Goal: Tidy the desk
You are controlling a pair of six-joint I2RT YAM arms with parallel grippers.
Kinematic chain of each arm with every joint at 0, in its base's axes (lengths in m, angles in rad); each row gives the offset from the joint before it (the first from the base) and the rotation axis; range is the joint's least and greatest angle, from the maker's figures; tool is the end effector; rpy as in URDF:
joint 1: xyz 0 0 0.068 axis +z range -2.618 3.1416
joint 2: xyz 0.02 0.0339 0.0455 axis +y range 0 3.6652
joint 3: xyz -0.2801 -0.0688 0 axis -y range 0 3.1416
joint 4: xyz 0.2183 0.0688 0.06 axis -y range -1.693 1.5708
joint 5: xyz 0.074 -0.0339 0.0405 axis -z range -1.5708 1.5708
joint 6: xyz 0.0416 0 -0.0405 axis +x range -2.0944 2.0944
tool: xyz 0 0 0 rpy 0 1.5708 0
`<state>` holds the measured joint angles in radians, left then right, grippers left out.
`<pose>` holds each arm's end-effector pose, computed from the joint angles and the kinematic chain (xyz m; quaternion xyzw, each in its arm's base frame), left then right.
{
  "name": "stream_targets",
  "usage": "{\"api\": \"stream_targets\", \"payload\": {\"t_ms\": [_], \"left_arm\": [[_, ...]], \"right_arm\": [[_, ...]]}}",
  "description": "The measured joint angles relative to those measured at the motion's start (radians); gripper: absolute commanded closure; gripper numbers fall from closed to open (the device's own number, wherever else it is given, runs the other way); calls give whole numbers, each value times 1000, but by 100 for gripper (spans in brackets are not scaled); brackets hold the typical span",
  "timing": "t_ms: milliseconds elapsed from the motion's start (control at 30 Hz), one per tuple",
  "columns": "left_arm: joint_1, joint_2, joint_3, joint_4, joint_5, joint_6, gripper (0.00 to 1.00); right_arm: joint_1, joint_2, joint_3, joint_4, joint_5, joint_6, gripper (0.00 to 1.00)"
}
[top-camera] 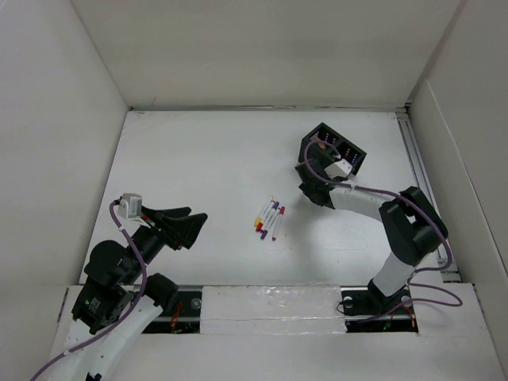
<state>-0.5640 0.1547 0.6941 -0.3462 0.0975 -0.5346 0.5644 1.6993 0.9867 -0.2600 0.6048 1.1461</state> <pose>0.0088 -0.0104 0.3424 0.0469 0.6342 -0.4290 0.6415 0.2841 0.1519 0.2045 0.3457 0.8488 0.0256 0.3993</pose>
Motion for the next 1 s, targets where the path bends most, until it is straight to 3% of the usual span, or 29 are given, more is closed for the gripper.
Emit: {"api": "stream_targets", "payload": {"t_ms": [367,500,600,1000], "left_arm": [[0,0,0,1,0,0,34],[0,0,0,1,0,0,34],[0,0,0,2,0,0,34],[0,0,0,2,0,0,34]], "right_arm": [[6,-22,-37,54,58,146,50],[13,-1,-28,39,93,171,41],[19,34,-1,8,105,182,39],[13,95,51,6,49,179,41]]}}
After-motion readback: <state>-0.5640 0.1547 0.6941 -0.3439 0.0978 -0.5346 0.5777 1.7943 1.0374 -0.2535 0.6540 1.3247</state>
